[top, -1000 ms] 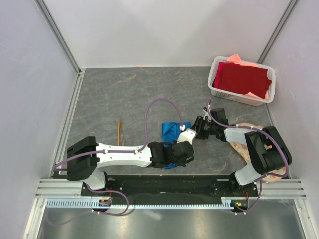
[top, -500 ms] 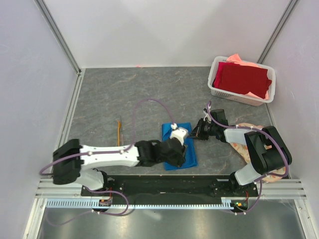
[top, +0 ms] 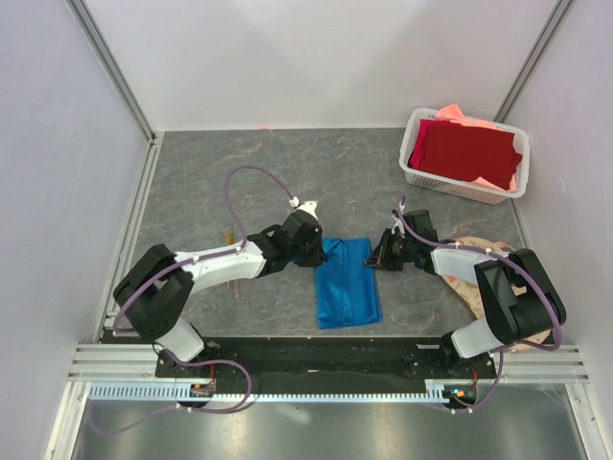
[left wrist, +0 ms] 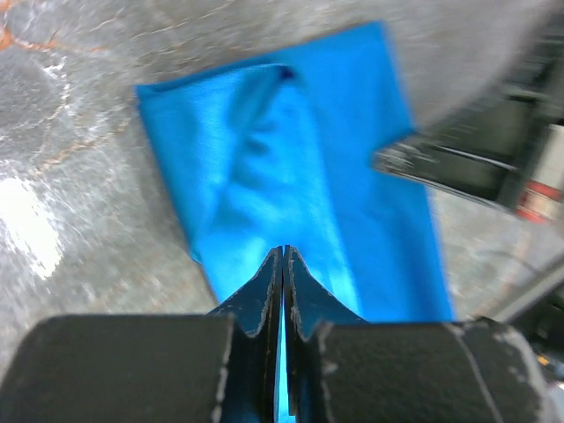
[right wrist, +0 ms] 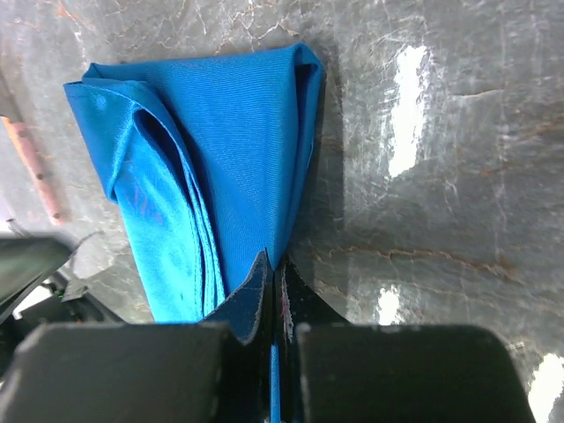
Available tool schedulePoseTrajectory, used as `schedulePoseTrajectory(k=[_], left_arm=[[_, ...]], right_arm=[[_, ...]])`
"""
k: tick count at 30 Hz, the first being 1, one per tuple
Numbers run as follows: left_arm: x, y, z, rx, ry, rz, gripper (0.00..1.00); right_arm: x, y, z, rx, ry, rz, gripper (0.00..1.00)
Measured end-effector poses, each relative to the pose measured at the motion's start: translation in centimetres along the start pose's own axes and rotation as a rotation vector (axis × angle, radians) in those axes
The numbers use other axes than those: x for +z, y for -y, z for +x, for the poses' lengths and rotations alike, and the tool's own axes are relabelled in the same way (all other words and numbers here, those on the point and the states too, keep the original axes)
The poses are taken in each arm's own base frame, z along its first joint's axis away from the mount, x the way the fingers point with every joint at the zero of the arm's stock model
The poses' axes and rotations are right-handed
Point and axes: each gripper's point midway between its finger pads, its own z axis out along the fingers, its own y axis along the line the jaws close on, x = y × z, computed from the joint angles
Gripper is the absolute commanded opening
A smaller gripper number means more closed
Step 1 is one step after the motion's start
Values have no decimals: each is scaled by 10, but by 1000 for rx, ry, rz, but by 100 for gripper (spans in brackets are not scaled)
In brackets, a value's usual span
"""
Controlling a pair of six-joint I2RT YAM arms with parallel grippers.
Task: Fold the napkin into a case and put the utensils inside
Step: Pick up the 2/3-rectangle-folded napkin at the center of the board, then fold the 2/3-rectangle-folded napkin at the center of the board.
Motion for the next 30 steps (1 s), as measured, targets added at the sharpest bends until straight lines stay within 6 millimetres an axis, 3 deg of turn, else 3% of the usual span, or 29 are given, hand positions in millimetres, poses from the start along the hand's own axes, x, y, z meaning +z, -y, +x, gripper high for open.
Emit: schedulePoseTrajectory(k=[4,11,15,24,30], left_arm=[[23,-12,9,-9,-48,-35,3],[49,-12,11,-12,-59,-36,2],[58,-15,20,-13,-85,-32,2],[69,-2,17,-16,-69,38,2],[71,2,17,-17,-71,60,2]], right_arm=[[-4,-4,-4,-29,14,29,0],[-5,-15,-8,-77,28,66,0],[-3,-24,-6,-107,28,94,0],[3,-57,4,-107,56,118,0],[18,-69,14,-59,69,113,0]])
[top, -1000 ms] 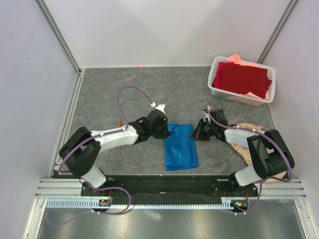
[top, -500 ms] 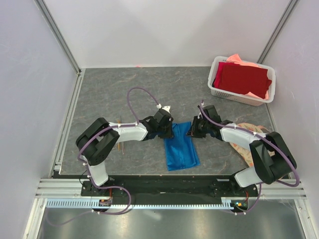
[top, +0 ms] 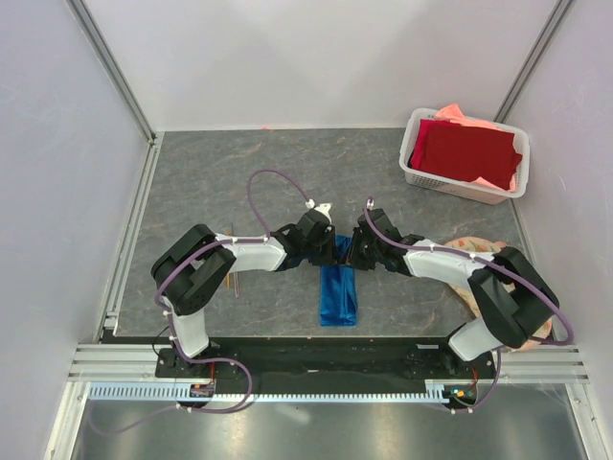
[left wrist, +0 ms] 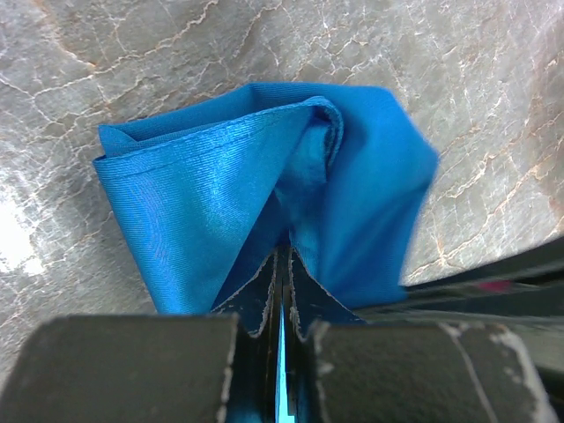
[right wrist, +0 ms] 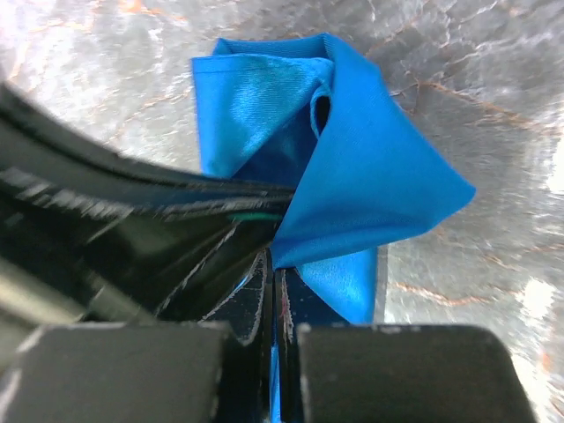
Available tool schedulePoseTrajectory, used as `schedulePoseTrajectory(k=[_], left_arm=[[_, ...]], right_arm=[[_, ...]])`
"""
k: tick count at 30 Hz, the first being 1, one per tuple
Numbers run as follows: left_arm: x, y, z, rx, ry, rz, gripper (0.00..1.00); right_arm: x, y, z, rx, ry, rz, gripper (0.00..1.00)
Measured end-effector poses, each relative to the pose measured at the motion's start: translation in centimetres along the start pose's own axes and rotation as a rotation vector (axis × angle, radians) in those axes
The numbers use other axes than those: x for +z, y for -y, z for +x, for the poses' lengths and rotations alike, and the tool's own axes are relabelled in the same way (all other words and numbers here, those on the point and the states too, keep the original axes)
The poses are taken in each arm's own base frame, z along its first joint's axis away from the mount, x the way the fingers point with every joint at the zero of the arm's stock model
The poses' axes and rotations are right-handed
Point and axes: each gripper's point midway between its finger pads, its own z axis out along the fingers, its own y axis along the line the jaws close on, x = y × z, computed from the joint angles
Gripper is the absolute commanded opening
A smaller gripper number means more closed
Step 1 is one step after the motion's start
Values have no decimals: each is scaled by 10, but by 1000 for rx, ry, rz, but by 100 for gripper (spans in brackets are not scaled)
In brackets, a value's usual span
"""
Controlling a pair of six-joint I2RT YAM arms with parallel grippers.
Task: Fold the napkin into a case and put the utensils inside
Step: Fold the 2/3-rectangle-folded napkin at the center of the board.
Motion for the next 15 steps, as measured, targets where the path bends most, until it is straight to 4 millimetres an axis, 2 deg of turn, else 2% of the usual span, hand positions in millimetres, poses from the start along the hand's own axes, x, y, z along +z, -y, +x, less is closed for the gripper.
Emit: schedulePoseTrajectory(k=[6,11,15], left_arm=[[-5,1,4,-4,-25,5,2],[-23,6,5,-10,-53,9,2],[-43,18,-4,-12,-37,34,2]], right_arm=[[14,12,7,16,-1,66,0],[15,14,6,14,10,77,0],[15,17,3,12,24,90,0]])
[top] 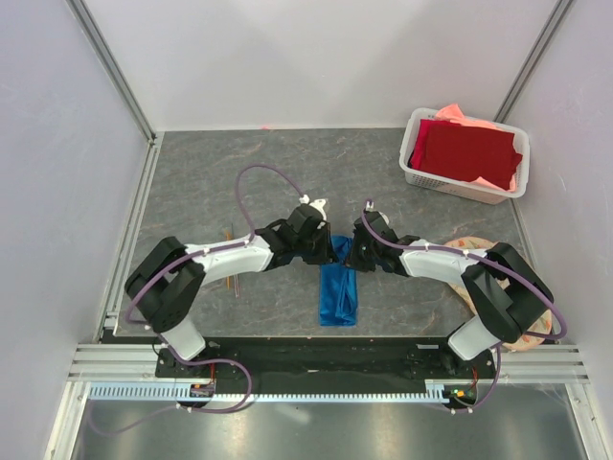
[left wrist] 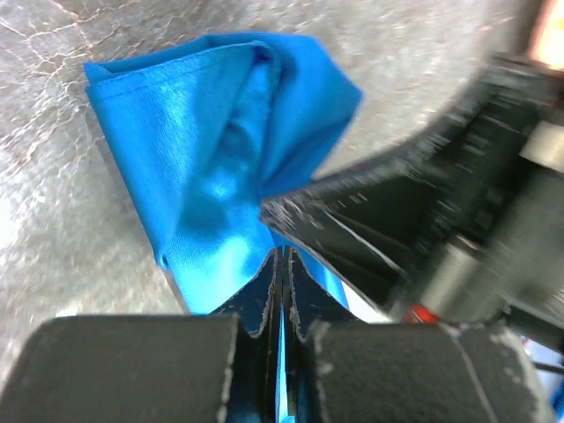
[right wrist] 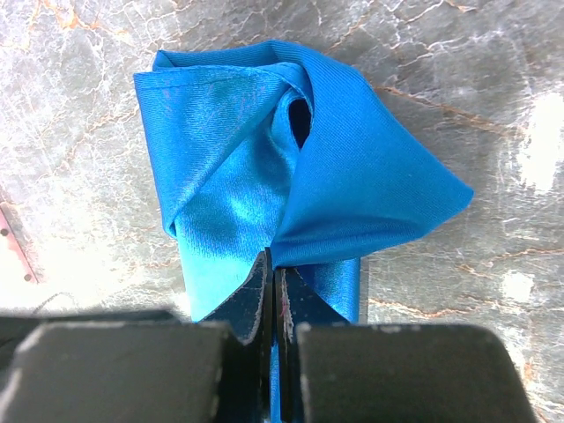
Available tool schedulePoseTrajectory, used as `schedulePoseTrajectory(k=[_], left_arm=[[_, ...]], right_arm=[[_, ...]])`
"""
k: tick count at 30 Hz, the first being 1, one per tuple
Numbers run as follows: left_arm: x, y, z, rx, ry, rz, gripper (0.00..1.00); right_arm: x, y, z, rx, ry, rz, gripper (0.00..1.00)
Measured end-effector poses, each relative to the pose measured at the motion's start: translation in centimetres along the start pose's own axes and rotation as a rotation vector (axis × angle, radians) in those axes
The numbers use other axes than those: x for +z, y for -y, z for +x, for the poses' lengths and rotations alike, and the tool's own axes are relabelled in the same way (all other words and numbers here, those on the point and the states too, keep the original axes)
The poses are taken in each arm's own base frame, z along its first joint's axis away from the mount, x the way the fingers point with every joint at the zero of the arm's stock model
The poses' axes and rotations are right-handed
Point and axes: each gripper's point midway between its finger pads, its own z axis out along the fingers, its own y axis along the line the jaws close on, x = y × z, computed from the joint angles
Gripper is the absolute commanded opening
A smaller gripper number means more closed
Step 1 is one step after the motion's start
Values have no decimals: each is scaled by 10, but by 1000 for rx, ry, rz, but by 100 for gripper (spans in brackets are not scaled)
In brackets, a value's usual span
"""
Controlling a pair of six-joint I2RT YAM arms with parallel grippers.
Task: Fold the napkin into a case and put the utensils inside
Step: Fold the 2/3-rectangle-folded napkin at the center of the board.
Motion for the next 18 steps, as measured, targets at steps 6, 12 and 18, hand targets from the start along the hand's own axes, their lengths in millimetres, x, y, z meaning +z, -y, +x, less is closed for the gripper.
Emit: schedulePoseTrajectory(k=[6,12,18], left_arm=[[-19,-1,0,0,21,0,2],[0,-34,33,-16,-67,-75,2],[6,-39,37,-20,-74,-81,2]], right_arm=[[0,1,0,-3,-1,6,0],[-1,-5,-2,-10,4,-3,0],[-3,-15,-1,-24,16,-12,0]])
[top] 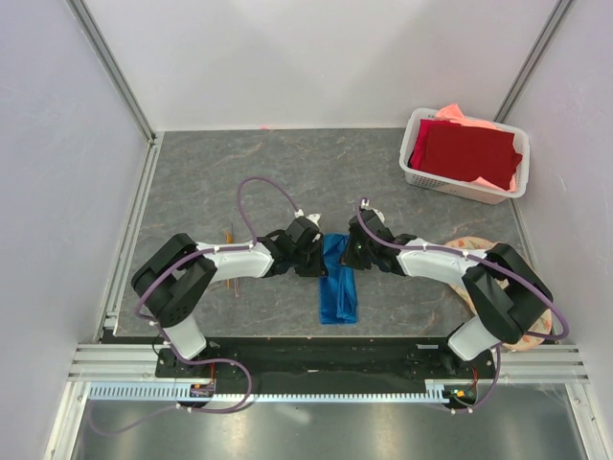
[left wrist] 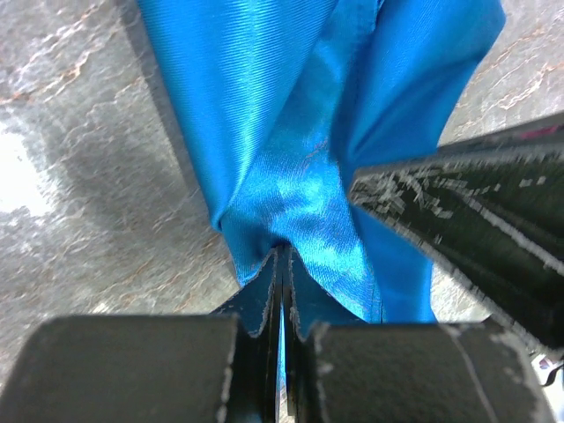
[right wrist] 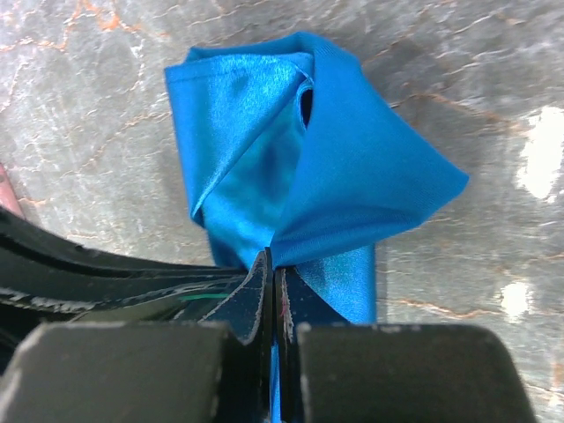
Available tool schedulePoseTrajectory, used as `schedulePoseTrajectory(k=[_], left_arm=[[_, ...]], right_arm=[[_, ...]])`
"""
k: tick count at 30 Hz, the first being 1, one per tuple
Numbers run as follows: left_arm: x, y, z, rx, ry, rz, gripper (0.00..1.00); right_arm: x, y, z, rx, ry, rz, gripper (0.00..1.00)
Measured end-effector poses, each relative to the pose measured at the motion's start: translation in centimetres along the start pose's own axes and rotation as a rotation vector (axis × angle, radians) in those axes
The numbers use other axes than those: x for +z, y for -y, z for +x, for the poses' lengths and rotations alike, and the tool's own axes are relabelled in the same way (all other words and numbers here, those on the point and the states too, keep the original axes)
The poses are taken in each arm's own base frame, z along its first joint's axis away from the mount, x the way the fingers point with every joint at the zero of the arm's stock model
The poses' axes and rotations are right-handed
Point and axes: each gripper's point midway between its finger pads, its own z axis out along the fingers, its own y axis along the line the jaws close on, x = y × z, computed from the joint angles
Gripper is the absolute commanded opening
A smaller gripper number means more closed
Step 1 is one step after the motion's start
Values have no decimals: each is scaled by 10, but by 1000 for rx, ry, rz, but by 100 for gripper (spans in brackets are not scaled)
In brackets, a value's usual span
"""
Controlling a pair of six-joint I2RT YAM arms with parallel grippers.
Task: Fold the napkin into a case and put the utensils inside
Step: Fold the 2/3-rectangle-folded napkin at the center of the board.
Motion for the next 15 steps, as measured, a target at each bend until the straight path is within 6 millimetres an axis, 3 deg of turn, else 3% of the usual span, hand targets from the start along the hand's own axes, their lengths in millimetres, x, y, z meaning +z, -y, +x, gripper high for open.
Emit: schedulePoseTrajectory(k=[8,15], left_arm=[[5,4,-4,3,25,26,2],[5,4,-5,5,37,29,2]], right_arm=[[6,-12,7,9,-5,-4,0],[16,-7,11,14,8,35,2]])
